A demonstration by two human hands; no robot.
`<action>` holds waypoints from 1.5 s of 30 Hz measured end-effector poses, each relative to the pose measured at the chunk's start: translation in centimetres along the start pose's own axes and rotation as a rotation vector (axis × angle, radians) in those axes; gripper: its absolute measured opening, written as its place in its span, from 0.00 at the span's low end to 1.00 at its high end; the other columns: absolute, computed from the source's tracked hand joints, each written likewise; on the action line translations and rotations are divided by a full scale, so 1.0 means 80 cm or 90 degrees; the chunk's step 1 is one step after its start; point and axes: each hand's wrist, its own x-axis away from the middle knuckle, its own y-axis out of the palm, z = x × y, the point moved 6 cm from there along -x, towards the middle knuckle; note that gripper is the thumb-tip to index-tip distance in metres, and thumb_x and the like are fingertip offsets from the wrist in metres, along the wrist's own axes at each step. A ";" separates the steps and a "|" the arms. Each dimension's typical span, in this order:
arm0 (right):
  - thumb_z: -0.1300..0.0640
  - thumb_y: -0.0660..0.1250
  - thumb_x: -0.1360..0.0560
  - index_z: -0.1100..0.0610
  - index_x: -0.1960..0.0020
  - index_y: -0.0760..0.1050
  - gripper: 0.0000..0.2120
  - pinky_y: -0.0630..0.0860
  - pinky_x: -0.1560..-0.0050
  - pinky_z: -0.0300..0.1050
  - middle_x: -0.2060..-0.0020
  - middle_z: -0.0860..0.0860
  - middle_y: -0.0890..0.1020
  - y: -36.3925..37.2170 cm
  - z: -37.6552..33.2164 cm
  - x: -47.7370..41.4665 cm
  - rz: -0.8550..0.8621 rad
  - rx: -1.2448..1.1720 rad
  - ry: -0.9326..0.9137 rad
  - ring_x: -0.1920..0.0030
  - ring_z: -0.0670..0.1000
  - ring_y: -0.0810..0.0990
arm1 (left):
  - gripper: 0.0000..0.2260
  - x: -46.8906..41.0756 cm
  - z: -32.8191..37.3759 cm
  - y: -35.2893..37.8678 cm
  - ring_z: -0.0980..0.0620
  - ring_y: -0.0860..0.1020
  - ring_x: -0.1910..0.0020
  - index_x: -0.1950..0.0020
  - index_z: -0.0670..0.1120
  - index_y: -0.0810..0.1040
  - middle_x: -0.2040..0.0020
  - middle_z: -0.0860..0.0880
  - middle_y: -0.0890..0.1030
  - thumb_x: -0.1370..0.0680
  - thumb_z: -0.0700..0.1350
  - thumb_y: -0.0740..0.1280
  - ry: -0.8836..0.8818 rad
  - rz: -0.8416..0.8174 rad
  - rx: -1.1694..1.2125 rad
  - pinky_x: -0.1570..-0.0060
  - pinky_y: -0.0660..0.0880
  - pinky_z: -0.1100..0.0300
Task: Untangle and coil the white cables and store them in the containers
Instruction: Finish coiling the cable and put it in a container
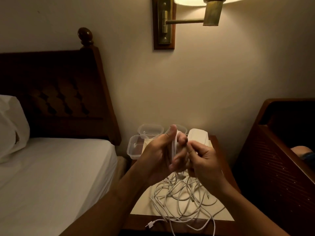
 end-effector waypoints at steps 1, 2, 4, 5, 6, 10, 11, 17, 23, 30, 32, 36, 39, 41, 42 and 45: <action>0.60 0.60 0.18 0.59 0.55 0.79 0.11 0.65 0.77 0.38 0.74 0.47 0.73 0.005 0.005 0.003 -0.023 0.010 0.018 0.76 0.44 0.67 | 0.21 -0.003 0.005 -0.004 0.50 0.76 0.73 0.53 0.43 0.74 0.70 0.45 0.78 0.13 0.55 0.50 0.029 0.044 0.013 0.66 0.74 0.58; 0.60 0.60 0.18 0.57 0.56 0.80 0.12 0.68 0.74 0.36 0.73 0.47 0.76 0.009 0.008 0.007 -0.036 0.034 0.026 0.74 0.42 0.70 | 0.20 -0.006 0.009 -0.009 0.47 0.81 0.68 0.52 0.42 0.74 0.66 0.42 0.81 0.14 0.55 0.52 0.051 0.088 0.024 0.62 0.78 0.55; 0.57 0.62 0.19 0.55 0.52 0.82 0.10 0.74 0.67 0.38 0.67 0.46 0.80 0.009 0.012 0.012 -0.049 0.139 -0.007 0.67 0.44 0.77 | 0.19 -0.010 0.017 -0.016 0.40 0.85 0.58 0.51 0.40 0.73 0.59 0.38 0.84 0.15 0.54 0.53 0.074 0.155 -0.010 0.54 0.82 0.48; 0.56 0.63 0.19 0.53 0.50 0.82 0.09 0.77 0.64 0.42 0.64 0.46 0.81 0.007 0.011 0.014 -0.060 0.232 -0.046 0.64 0.45 0.79 | 0.19 -0.012 0.020 -0.019 0.36 0.85 0.53 0.50 0.40 0.73 0.55 0.35 0.85 0.15 0.54 0.53 0.080 0.172 -0.050 0.50 0.82 0.46; 0.56 0.63 0.18 0.52 0.48 0.82 0.08 0.79 0.62 0.47 0.62 0.44 0.82 0.007 0.010 0.015 -0.080 0.337 -0.089 0.62 0.47 0.80 | 0.19 -0.015 0.023 -0.021 0.34 0.84 0.50 0.48 0.39 0.72 0.52 0.33 0.84 0.15 0.54 0.53 0.083 0.181 -0.094 0.47 0.81 0.43; 0.53 0.61 0.19 0.48 0.46 0.78 0.08 0.79 0.64 0.50 0.58 0.43 0.83 0.016 -0.007 0.022 -0.126 0.638 -0.239 0.63 0.47 0.81 | 0.20 -0.022 0.024 -0.036 0.39 0.85 0.48 0.46 0.35 0.74 0.51 0.35 0.85 0.13 0.51 0.52 0.037 0.240 -0.466 0.41 0.80 0.40; 0.52 0.60 0.20 0.48 0.47 0.78 0.08 0.79 0.66 0.48 0.58 0.44 0.83 0.018 -0.014 0.024 -0.127 0.660 -0.271 0.64 0.47 0.80 | 0.21 -0.023 0.021 -0.036 0.43 0.86 0.52 0.47 0.36 0.76 0.53 0.39 0.85 0.13 0.51 0.53 0.014 0.235 -0.610 0.44 0.81 0.41; 0.47 0.59 0.18 0.50 0.53 0.79 0.12 0.76 0.69 0.44 0.63 0.42 0.81 -0.003 -0.048 0.021 -0.111 0.617 -0.327 0.67 0.44 0.78 | 0.24 -0.010 0.005 -0.029 0.61 0.75 0.74 0.58 0.41 0.76 0.73 0.54 0.77 0.13 0.53 0.50 -0.134 0.103 -0.812 0.67 0.73 0.66; 0.52 0.70 0.21 0.55 0.55 0.82 0.08 0.76 0.66 0.43 0.63 0.42 0.81 -0.022 -0.072 0.004 -0.055 0.507 -0.385 0.64 0.46 0.80 | 0.29 0.014 -0.013 -0.026 0.54 0.67 0.79 0.54 0.41 0.76 0.74 0.46 0.71 0.14 0.59 0.44 -0.188 0.011 -0.481 0.76 0.63 0.62; 0.57 0.65 0.20 0.56 0.52 0.82 0.08 0.74 0.62 0.38 0.66 0.48 0.80 -0.009 -0.044 -0.009 -0.034 0.175 -0.210 0.64 0.45 0.77 | 0.23 0.017 -0.019 0.005 0.55 0.59 0.81 0.59 0.44 0.72 0.78 0.50 0.63 0.13 0.55 0.49 -0.123 -0.069 0.002 0.77 0.57 0.62; 0.57 0.63 0.19 0.55 0.51 0.83 0.10 0.71 0.65 0.37 0.67 0.52 0.78 -0.005 -0.025 -0.008 -0.016 0.149 -0.141 0.67 0.49 0.73 | 0.23 0.015 -0.015 0.010 0.54 0.57 0.82 0.61 0.45 0.72 0.79 0.50 0.62 0.13 0.55 0.50 -0.090 -0.069 0.103 0.78 0.56 0.62; 0.55 0.61 0.19 0.50 0.52 0.82 0.11 0.66 0.71 0.38 0.70 0.48 0.74 0.002 0.011 0.002 -0.037 0.130 -0.039 0.71 0.44 0.68 | 0.23 0.013 -0.006 0.007 0.54 0.59 0.83 0.64 0.47 0.70 0.79 0.50 0.62 0.13 0.54 0.51 -0.059 -0.047 0.183 0.78 0.59 0.64; 0.58 0.59 0.17 0.54 0.48 0.82 0.12 0.67 0.71 0.39 0.70 0.48 0.73 0.003 0.014 0.010 -0.042 0.103 -0.002 0.71 0.46 0.67 | 0.22 0.014 -0.005 0.001 0.55 0.55 0.84 0.66 0.49 0.64 0.80 0.50 0.62 0.13 0.53 0.52 -0.056 -0.033 0.205 0.79 0.54 0.63; 0.52 0.57 0.16 0.64 0.52 0.78 0.17 0.65 0.74 0.36 0.72 0.47 0.70 0.008 0.012 0.014 -0.048 0.035 0.030 0.73 0.44 0.64 | 0.22 0.012 -0.003 -0.005 0.55 0.54 0.84 0.67 0.50 0.62 0.81 0.51 0.60 0.13 0.53 0.52 -0.051 -0.025 0.215 0.79 0.53 0.62; 0.48 0.57 0.16 0.65 0.55 0.75 0.21 0.63 0.75 0.35 0.73 0.47 0.68 0.012 0.010 0.017 -0.052 0.014 0.044 0.74 0.44 0.63 | 0.23 0.010 -0.002 -0.009 0.55 0.55 0.84 0.68 0.50 0.61 0.81 0.51 0.60 0.13 0.52 0.51 -0.050 -0.017 0.214 0.79 0.54 0.62; 0.48 0.57 0.18 0.60 0.59 0.73 0.18 0.68 0.72 0.33 0.72 0.45 0.72 0.024 0.002 0.023 -0.045 0.019 0.009 0.73 0.42 0.68 | 0.24 0.006 -0.003 -0.022 0.53 0.57 0.85 0.70 0.49 0.61 0.81 0.50 0.61 0.14 0.51 0.53 -0.060 0.006 0.194 0.79 0.57 0.62</action>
